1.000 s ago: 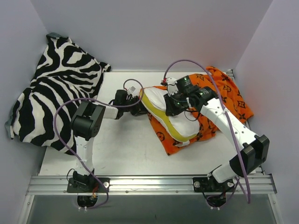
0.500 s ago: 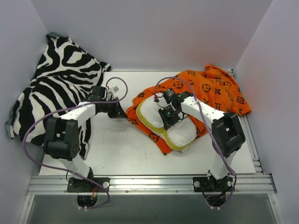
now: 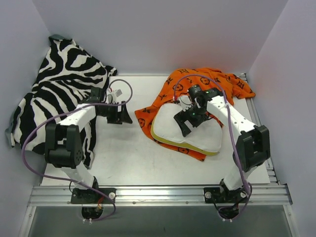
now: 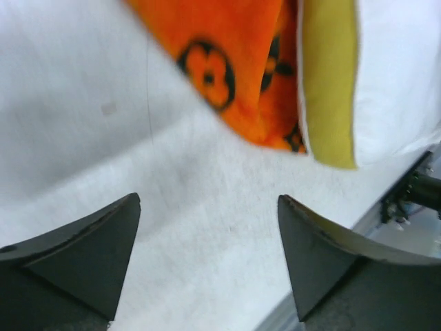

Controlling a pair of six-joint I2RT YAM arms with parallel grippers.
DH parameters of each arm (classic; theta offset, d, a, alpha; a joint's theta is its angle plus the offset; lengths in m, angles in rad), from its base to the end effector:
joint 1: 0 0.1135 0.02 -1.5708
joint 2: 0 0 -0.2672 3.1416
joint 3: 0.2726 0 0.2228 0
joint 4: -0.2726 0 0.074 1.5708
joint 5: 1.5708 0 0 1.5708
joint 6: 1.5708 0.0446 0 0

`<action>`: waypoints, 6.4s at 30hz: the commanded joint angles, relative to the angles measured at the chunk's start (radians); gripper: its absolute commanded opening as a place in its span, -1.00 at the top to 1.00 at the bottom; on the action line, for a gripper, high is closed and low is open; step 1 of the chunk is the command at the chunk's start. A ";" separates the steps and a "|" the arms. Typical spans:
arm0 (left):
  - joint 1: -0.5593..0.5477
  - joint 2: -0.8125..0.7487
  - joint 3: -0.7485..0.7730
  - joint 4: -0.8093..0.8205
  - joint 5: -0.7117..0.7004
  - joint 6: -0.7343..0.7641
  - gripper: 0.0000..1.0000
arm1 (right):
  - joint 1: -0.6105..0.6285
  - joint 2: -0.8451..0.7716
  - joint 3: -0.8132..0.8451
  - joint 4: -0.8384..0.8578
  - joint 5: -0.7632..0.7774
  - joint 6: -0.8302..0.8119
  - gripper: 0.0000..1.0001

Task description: Put the pillow into the pillowcase

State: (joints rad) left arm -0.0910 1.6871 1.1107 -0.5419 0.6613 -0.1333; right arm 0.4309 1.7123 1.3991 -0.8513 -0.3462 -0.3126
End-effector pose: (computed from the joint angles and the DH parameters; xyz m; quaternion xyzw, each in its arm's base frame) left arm 0.3076 -0.0556 0.2140 0.0533 0.9231 -0.3381 0.1754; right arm 0.2900 0.1500 0.2625 -0.3828 0.8863 0.1801 0.1884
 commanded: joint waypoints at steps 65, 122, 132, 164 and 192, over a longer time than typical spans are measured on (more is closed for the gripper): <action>0.042 0.076 0.327 -0.228 0.051 0.143 -0.53 | 0.092 0.188 -0.019 0.202 -0.560 0.476 -0.12; -0.056 -0.131 -0.158 0.275 0.101 -0.287 -0.34 | 0.034 0.017 0.141 -0.103 -0.331 0.096 -0.23; -0.171 -0.192 -0.152 -0.148 -0.167 -0.017 -0.88 | 0.031 0.071 -0.132 -0.022 -0.005 0.108 -0.18; -0.222 -0.015 -0.184 0.582 0.146 -0.634 1.00 | 0.120 -0.166 -0.348 0.497 -0.018 0.471 -0.11; -0.260 -0.174 -0.271 0.244 -0.129 -0.312 1.00 | 0.046 0.101 0.124 -0.647 -0.717 -0.473 -0.17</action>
State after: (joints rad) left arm -0.3588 1.6562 0.9047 -0.0673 0.5709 -0.6662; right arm 0.5201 1.9263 1.4731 -1.2003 -0.9871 -0.7021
